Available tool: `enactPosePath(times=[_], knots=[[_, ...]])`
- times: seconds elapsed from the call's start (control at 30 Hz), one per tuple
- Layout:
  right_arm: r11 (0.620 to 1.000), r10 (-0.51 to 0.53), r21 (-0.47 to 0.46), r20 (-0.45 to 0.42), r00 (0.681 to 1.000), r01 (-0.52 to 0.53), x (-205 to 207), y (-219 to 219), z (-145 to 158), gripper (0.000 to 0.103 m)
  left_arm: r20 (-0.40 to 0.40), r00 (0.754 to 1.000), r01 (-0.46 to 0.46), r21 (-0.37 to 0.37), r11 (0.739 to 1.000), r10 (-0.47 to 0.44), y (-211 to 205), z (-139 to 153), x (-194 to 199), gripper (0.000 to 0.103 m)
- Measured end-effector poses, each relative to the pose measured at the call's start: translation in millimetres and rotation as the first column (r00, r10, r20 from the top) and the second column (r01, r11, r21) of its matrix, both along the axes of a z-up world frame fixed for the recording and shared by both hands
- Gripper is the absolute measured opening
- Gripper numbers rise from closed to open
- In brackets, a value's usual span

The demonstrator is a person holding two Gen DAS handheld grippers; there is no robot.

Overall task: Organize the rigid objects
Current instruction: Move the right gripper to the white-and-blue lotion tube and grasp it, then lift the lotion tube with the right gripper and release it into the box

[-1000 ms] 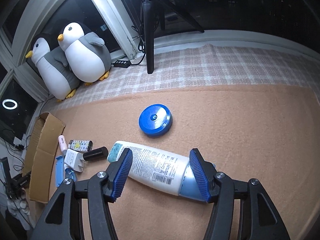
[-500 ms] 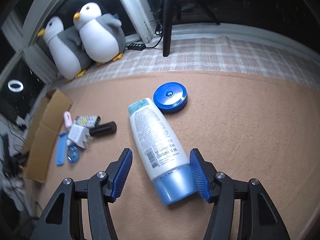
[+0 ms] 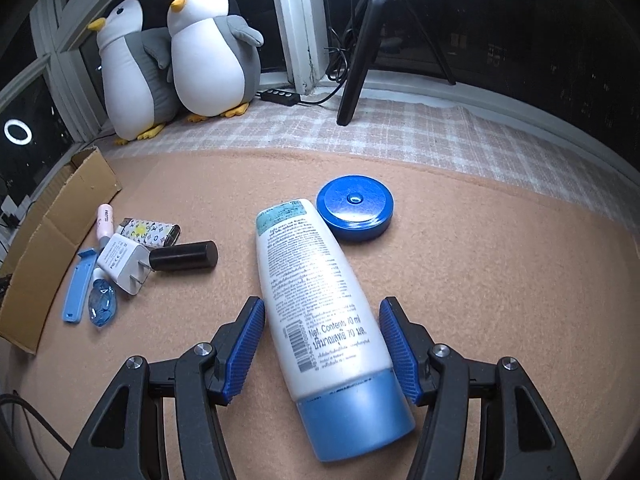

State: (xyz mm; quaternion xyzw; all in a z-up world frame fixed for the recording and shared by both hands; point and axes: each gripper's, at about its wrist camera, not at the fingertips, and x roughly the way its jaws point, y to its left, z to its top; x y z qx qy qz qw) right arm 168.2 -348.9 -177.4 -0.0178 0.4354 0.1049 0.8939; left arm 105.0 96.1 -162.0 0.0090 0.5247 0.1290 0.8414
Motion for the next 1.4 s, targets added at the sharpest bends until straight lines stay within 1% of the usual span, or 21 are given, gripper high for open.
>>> enactPosePath(times=[0.07,0.2,0.4,0.6,0.83,1.0,1.1,1.27,1.4], knots=[[1.000,0.005,-0.027,0.012,1.000,-0.004,-1,4,-1,0.054,0.000,1.000,0.000,-0.002,1.000,0.000,0,0,0,0.041],[0.999,0.010,-0.043,0.011,1.000,-0.009,-3,6,-1,0.044,0.002,1.000,0.000,-0.001,1.000,0.000,0,0,0,0.041],[0.999,-0.011,-0.040,-0.001,1.000,0.011,-8,7,0,0.044,0.005,1.000,0.001,-0.011,1.000,0.000,0,-1,-1,0.041],[1.000,-0.025,0.004,-0.023,0.999,0.025,-18,9,3,0.044,0.010,1.000,0.002,-0.022,1.000,-0.001,3,-1,-1,0.041],[0.998,-0.037,0.043,-0.004,0.999,0.037,-28,17,21,0.044,0.018,1.000,0.001,-0.036,0.999,0.000,7,-2,-2,0.041],[0.999,0.007,0.053,0.037,0.999,-0.009,-32,43,48,0.044,0.022,1.000,0.002,-0.049,0.999,-0.001,10,-3,-3,0.041],[0.996,0.048,0.066,0.057,0.997,-0.052,-33,67,64,0.044,0.021,1.000,0.004,-0.058,0.998,-0.003,11,-3,-3,0.041],[0.987,0.122,0.096,0.077,0.990,-0.129,-29,115,87,0.044,0.025,1.000,0.011,-0.071,0.997,-0.009,15,-4,-3,0.041],[0.972,0.196,0.111,0.098,0.976,-0.207,-27,162,100,0.044,0.027,0.999,0.018,-0.062,0.998,-0.016,15,-4,-2,0.041]])
